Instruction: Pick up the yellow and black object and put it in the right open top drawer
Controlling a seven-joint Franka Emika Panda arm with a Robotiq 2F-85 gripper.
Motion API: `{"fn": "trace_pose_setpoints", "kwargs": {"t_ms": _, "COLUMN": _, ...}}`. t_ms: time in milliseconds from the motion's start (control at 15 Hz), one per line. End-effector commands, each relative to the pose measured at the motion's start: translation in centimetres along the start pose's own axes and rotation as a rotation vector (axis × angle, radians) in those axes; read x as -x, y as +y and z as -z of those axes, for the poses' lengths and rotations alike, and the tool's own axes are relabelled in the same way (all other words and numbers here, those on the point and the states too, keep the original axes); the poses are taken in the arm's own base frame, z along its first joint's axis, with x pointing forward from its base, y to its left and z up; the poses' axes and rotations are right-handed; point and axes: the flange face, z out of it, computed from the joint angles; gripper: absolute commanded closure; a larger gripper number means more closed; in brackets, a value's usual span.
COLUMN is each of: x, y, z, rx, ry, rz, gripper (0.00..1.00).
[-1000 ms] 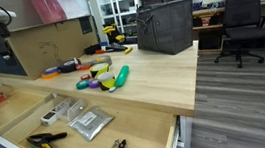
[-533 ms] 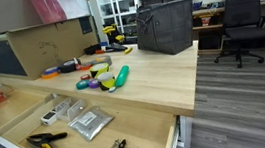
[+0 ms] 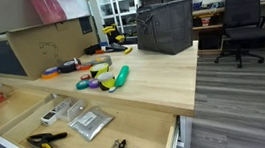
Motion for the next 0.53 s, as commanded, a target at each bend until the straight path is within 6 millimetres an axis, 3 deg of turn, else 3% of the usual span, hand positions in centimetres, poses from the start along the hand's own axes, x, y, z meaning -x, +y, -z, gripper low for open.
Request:
{"fn": "trace_pose_setpoints", "kwargs": {"t_ms": 0, "x": 0.66, "y": 1.45, "z": 1.59, "rx": -0.031, "ry": -0.009, "rz": 0.068, "gripper": 0.00}}
{"fn": "trace_pose_setpoints", "kwargs": {"t_ms": 200, "x": 0.54, "y": 2.45, "z": 2.10, "rx": -0.086, "ry": -0.048, "rz": 0.069, "gripper": 0.00}}
{"fn": "trace_pose_setpoints", "kwargs": {"t_ms": 267, "x": 0.47, "y": 1.82, "z": 1.24, "rx": -0.054, "ry": -0.010, "rz": 0.057, "gripper": 0.00}}
{"fn": "trace_pose_setpoints", "kwargs": {"t_ms": 467, "x": 0.55, "y": 2.34, "z": 1.57, "rx": -0.071, "ry": -0.026, "rz": 0.049, "gripper": 0.00}}
